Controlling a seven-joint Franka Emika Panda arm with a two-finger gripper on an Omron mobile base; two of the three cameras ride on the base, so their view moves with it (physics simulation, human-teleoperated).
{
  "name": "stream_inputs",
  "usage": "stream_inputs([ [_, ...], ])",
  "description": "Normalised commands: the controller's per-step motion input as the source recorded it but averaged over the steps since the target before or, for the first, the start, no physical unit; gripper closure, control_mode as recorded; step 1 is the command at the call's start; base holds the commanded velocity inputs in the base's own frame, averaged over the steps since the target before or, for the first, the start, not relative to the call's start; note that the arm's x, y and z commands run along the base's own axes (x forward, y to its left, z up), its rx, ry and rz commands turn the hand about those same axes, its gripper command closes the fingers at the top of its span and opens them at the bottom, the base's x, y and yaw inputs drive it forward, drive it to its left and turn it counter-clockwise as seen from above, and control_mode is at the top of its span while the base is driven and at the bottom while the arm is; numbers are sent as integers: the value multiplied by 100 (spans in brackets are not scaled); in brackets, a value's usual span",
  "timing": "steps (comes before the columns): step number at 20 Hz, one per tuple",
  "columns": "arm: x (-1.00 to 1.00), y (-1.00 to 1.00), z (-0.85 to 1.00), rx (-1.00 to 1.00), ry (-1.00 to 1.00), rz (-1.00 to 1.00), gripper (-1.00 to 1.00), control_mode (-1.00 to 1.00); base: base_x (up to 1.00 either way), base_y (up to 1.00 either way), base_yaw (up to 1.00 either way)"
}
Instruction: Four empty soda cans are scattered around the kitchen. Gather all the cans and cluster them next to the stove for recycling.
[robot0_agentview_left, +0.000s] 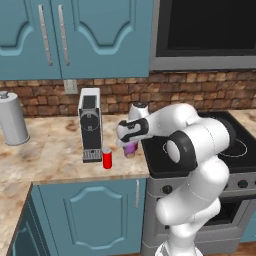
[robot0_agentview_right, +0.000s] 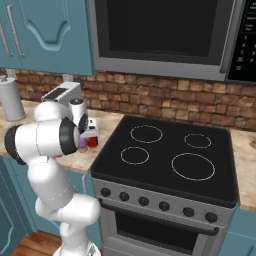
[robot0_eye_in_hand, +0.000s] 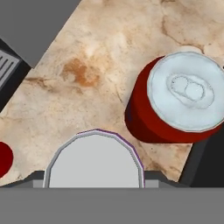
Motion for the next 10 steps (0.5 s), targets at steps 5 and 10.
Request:
stream_inputs([
  [5,13,1,-18,0,0,-1,100,-100,0,0,0],
  [10,12,1,-15,0,0,-1,100,-100,0,0,0],
])
